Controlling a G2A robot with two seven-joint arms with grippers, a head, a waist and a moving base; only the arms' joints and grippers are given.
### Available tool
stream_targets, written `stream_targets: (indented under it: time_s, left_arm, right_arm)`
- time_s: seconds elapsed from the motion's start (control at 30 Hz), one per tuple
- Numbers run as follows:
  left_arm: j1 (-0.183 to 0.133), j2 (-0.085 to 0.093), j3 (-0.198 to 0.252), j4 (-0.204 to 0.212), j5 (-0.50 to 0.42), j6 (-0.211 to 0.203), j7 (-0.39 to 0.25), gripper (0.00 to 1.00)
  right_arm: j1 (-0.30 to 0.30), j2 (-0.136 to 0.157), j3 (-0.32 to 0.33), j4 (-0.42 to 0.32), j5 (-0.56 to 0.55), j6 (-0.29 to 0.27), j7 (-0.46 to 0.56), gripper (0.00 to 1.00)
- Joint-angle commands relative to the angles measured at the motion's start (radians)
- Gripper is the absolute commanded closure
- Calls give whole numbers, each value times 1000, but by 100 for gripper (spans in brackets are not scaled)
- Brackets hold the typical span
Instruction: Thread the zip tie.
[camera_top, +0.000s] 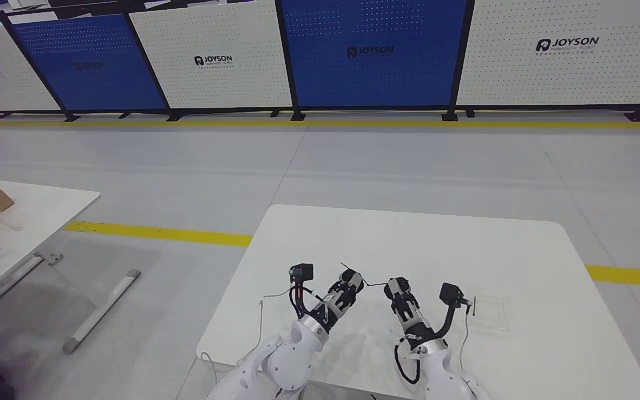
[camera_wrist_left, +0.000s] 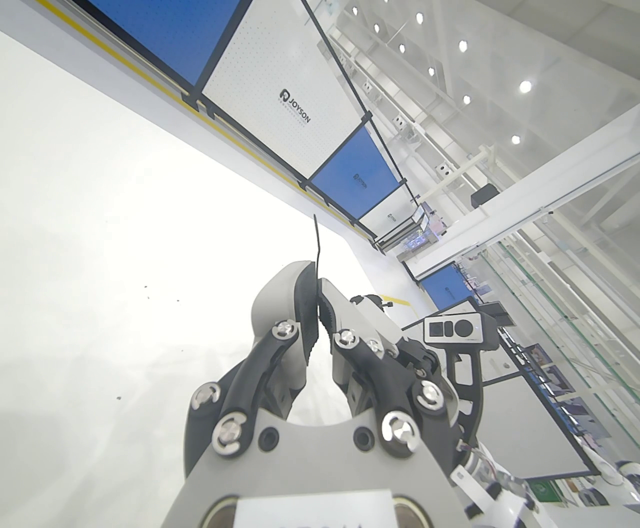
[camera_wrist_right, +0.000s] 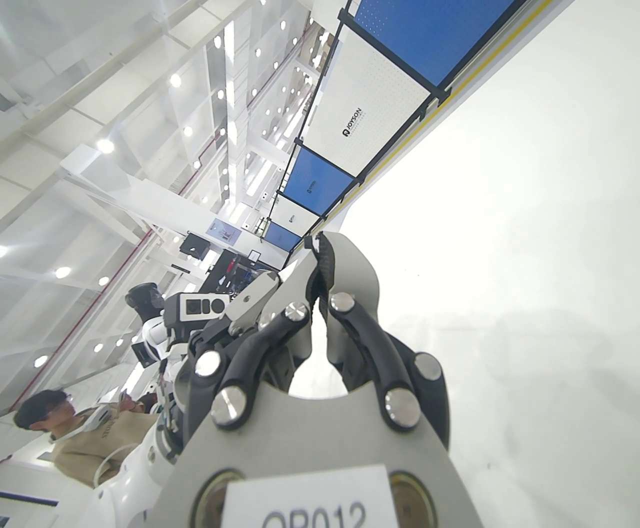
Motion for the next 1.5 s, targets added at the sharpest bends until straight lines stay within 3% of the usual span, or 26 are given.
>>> stream_targets:
  time_s: [0.0, 0.3, 0.77, 1.07, 1.47]
  left_arm:
    - [0, 0, 0, 0, 0, 0, 0, 100]
    - [-2, -2, 0, 0, -21, 6, -1, 100]
    - [7, -14, -30, -36, -275, -19, -59, 100]
    - [23, -13, -38, -42, -285, -55, -87, 100]
    - [27, -15, -43, -41, -294, -71, -96, 100]
  right_arm:
    - [0, 0, 0, 0, 0, 0, 0, 100]
    - [0, 0, 0, -1, 0, 1, 1, 100]
    - [-27, -3, 30, -36, 34, -47, 5, 100]
    - [-30, -6, 48, -34, 89, -73, 37, 100]
    - [-24, -13, 45, -31, 88, -51, 52, 100]
